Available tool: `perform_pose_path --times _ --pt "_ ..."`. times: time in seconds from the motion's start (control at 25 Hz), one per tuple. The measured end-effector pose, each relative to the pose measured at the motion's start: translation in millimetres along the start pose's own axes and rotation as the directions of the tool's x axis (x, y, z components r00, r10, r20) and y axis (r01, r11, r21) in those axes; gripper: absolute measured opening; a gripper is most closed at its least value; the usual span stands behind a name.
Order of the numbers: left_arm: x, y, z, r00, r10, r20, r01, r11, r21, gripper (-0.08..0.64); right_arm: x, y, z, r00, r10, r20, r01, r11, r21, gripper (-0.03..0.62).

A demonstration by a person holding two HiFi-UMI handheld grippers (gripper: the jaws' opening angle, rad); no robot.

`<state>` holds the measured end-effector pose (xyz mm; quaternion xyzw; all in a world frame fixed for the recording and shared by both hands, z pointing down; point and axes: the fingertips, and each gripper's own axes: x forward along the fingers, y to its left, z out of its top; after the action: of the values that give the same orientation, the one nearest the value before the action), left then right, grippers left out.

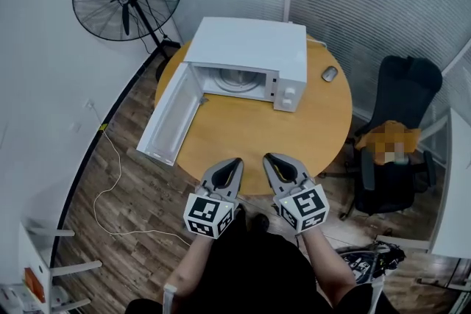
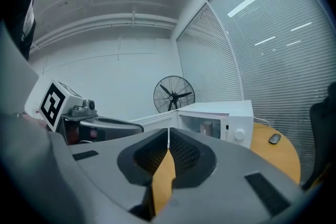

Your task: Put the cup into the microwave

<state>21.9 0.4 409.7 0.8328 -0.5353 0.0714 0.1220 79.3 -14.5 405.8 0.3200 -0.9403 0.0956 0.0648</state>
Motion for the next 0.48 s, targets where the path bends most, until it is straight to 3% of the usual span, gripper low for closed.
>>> perform_pose_path --times 0.48 --pt "-15 2 5 1.000 -0.013 0.012 0.013 1.000 0.003 -0.002 -10 15 8 1.000 -0.012 0.028 0.013 1.000 -0.002 0.009"
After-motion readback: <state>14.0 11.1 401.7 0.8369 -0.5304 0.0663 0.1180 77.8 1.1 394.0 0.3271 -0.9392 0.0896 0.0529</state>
